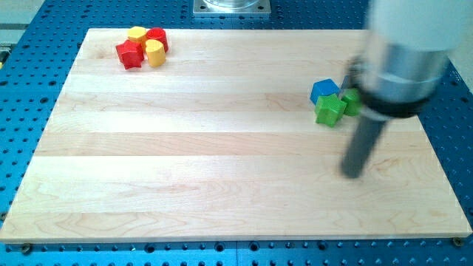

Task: Seperate the green blocks from the blue blocks

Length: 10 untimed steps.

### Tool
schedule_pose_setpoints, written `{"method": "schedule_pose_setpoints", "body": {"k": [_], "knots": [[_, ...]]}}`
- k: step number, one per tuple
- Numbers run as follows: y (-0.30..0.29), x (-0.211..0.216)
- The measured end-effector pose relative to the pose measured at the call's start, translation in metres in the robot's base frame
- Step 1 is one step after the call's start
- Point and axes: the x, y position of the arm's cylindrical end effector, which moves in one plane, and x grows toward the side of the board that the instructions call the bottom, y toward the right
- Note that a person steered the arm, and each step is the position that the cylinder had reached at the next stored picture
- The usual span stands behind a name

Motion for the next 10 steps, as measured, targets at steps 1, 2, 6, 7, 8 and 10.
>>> {"method": "schedule_pose_setpoints", "body": {"k": [1, 2, 6, 7, 8, 10], "knots": [[0.075, -0.075], [0.097, -0.152], [0.007, -0.117], [0.003, -0.117], [-0.026, -0.116], [-0.072, -0.072]]}}
